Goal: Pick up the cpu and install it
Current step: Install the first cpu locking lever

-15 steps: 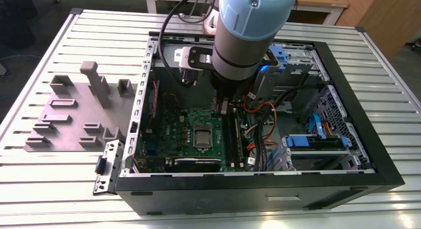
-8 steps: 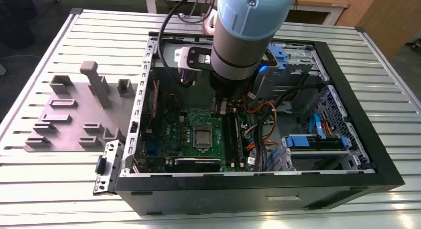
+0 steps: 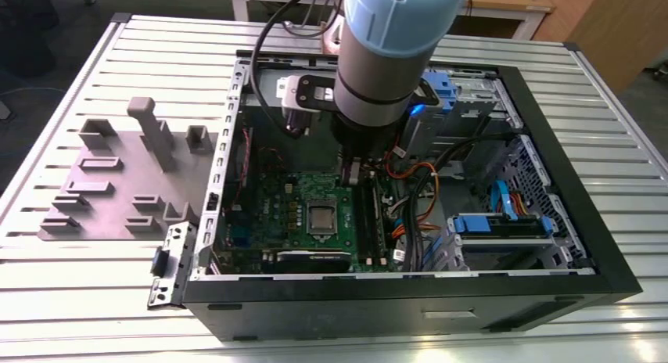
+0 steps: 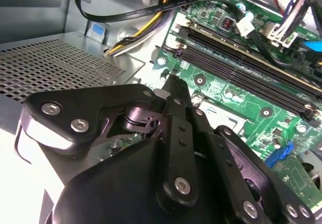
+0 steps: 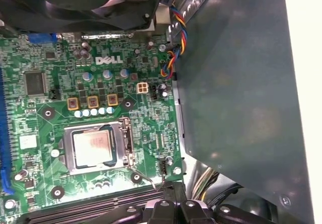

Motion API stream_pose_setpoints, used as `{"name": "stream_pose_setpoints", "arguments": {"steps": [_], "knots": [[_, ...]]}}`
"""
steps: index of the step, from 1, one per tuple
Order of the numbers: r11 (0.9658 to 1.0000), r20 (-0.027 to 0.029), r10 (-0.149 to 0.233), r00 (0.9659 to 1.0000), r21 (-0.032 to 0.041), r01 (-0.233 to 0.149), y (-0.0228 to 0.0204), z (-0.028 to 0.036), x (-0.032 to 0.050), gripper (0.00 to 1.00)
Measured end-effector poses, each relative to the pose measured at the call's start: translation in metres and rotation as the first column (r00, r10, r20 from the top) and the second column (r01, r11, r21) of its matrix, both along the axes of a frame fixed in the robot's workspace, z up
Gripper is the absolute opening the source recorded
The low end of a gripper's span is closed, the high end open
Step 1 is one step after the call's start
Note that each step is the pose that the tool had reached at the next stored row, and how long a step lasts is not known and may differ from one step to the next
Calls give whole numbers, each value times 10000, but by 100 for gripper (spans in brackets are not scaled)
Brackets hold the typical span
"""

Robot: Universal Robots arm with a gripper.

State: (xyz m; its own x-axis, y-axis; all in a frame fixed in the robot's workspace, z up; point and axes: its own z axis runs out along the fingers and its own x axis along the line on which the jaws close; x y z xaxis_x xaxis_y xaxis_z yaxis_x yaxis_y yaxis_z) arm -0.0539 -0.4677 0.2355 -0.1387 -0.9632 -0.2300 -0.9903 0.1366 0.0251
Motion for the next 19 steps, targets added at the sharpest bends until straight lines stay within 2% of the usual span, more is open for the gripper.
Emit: {"name": "stream_pose_setpoints", "arguments": {"steps": [7,9,19], "knots": [[9996,0,1,10000,-277,-1,-5,13,-8,11],[9995,0,0,10000,-324,0,-8,13,-8,11],[9994,0,0,10000,-341,0,-10,13,-9,11]]}}
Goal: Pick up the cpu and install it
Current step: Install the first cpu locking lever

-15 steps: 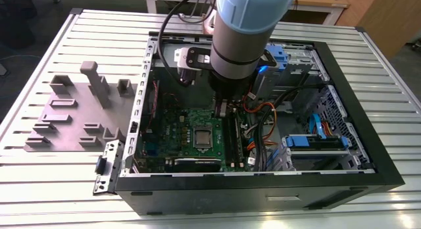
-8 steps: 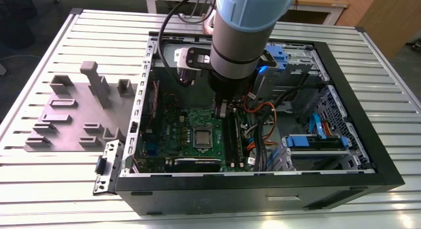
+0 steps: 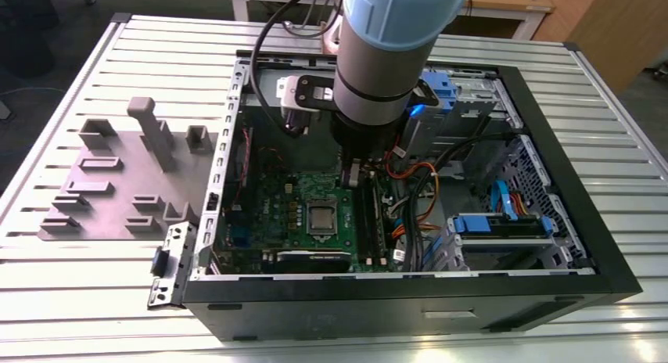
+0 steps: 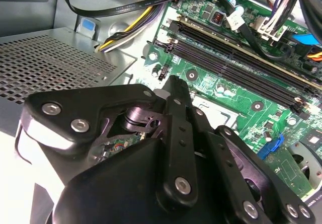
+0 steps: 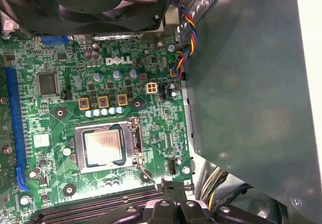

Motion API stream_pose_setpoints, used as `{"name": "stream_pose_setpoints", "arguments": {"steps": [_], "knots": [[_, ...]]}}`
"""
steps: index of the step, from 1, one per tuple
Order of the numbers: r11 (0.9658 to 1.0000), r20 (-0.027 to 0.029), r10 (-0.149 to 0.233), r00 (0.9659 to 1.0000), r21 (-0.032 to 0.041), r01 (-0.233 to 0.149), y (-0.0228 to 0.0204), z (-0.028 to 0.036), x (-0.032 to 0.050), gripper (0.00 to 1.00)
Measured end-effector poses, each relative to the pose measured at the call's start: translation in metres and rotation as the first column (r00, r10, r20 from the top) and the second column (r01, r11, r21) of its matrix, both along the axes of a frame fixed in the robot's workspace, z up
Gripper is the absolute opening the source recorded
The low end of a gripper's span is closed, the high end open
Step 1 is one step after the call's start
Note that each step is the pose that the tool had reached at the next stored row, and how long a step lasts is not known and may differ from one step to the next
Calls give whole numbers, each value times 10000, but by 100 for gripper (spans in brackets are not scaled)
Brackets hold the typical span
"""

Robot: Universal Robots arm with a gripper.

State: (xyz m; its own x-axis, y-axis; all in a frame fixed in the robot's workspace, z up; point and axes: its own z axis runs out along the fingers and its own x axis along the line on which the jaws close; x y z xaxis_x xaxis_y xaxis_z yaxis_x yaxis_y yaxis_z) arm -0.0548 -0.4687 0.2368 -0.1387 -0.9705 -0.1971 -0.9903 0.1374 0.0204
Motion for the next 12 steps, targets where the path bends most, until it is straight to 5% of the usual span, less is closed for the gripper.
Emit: {"name": "stream_pose_setpoints", "arguments": {"steps": [5,12], "knots": [[10000,1,-1,10000,-27,1,-13,0,0,11],[9991,-47,0,10000,-418,-2,-14,22,0,11]]}}
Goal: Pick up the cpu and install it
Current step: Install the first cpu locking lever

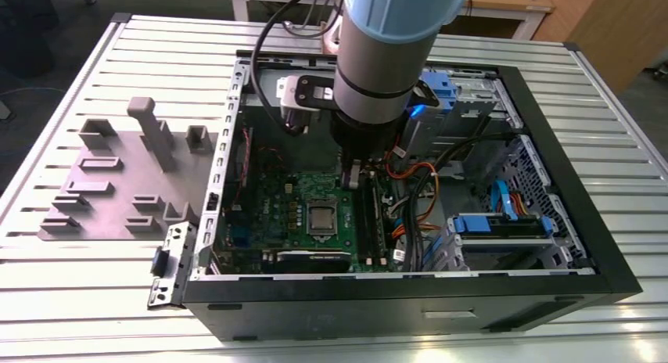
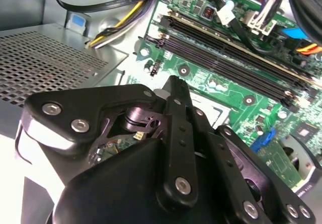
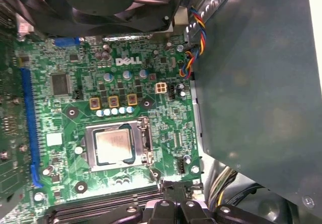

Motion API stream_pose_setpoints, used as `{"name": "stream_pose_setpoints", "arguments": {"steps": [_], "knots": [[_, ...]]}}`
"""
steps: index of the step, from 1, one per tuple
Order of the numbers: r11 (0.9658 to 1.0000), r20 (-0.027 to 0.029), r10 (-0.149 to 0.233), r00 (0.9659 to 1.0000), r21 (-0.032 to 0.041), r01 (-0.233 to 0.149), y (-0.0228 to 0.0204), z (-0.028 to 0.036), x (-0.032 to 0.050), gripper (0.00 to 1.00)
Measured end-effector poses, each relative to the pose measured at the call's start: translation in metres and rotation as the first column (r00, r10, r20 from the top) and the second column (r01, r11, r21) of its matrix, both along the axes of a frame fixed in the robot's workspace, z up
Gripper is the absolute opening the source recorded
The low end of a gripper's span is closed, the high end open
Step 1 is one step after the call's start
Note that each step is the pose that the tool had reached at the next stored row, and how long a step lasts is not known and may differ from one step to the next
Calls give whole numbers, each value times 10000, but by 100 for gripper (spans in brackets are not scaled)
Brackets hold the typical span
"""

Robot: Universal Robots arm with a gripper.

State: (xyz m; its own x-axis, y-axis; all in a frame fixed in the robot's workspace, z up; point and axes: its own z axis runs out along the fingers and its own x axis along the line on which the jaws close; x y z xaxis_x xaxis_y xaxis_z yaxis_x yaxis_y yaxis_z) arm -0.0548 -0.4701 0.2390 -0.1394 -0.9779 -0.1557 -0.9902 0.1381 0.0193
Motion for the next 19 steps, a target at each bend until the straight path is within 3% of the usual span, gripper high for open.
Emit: {"name": "stream_pose_setpoints", "arguments": {"steps": [4,6,19], "knots": [[9999,-32,-3,10000,-157,3,0,6,-5,11],[9998,-32,-1,10000,-190,1,0,6,-12,11],[9998,-32,-1,10000,-204,0,-27,6,-16,11]]}}
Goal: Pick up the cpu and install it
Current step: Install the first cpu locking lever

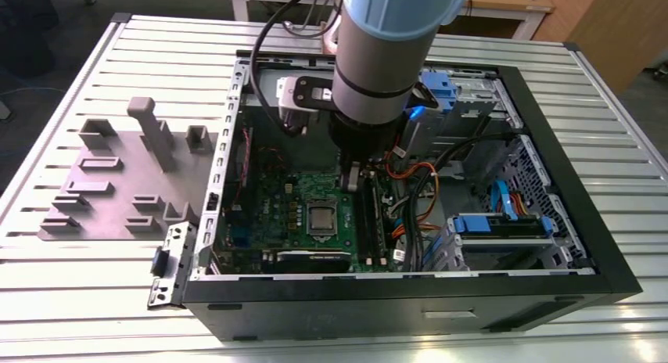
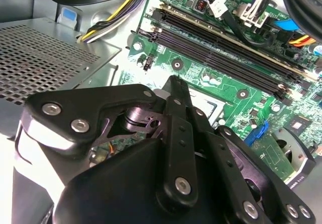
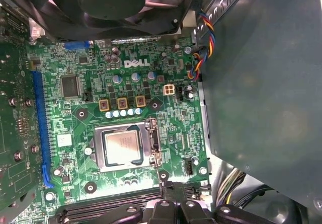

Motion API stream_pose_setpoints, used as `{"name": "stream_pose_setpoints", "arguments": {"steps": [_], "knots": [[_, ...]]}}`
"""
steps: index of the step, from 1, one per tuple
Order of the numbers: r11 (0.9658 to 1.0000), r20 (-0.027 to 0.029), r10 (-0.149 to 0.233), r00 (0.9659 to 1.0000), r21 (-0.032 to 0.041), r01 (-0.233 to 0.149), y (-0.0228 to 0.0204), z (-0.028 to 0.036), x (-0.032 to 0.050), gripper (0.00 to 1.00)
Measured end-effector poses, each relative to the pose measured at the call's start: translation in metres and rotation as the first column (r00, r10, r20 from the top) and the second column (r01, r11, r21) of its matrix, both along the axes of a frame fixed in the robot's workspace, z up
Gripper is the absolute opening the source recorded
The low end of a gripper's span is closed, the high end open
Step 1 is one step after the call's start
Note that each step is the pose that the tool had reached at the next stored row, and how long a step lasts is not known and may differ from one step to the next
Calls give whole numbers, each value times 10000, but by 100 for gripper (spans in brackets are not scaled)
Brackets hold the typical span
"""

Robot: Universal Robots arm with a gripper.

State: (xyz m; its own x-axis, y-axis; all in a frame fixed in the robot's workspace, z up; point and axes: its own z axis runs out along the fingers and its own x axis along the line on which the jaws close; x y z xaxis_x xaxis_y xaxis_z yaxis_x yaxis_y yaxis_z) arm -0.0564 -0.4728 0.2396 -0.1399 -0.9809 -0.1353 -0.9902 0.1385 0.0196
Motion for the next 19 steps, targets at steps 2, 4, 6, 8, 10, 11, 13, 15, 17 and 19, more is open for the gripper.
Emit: {"name": "stream_pose_setpoints", "arguments": {"steps": [2,4,6,8,10,11,13,15,17,19], "knots": [[10000,0,0,10000,0,0,-7,0,0,11],[10000,0,-1,10000,0,1,-13,0,0,11],[10000,0,0,10000,1,0,-17,0,0,11],[10000,0,-1,10000,0,1,-20,0,0,11],[10000,0,-1,10000,-1,1,-24,0,0,11],[10000,0,-1,10000,1,1,-27,-1,0,11],[10000,0,-1,10000,0,1,-32,-1,0,11],[10000,0,0,10000,1,0,-39,-1,0,11],[10000,0,0,10000,0,0,-47,-2,0,11],[10000,0,-1,10000,0,1,-55,-3,0,11]]}}
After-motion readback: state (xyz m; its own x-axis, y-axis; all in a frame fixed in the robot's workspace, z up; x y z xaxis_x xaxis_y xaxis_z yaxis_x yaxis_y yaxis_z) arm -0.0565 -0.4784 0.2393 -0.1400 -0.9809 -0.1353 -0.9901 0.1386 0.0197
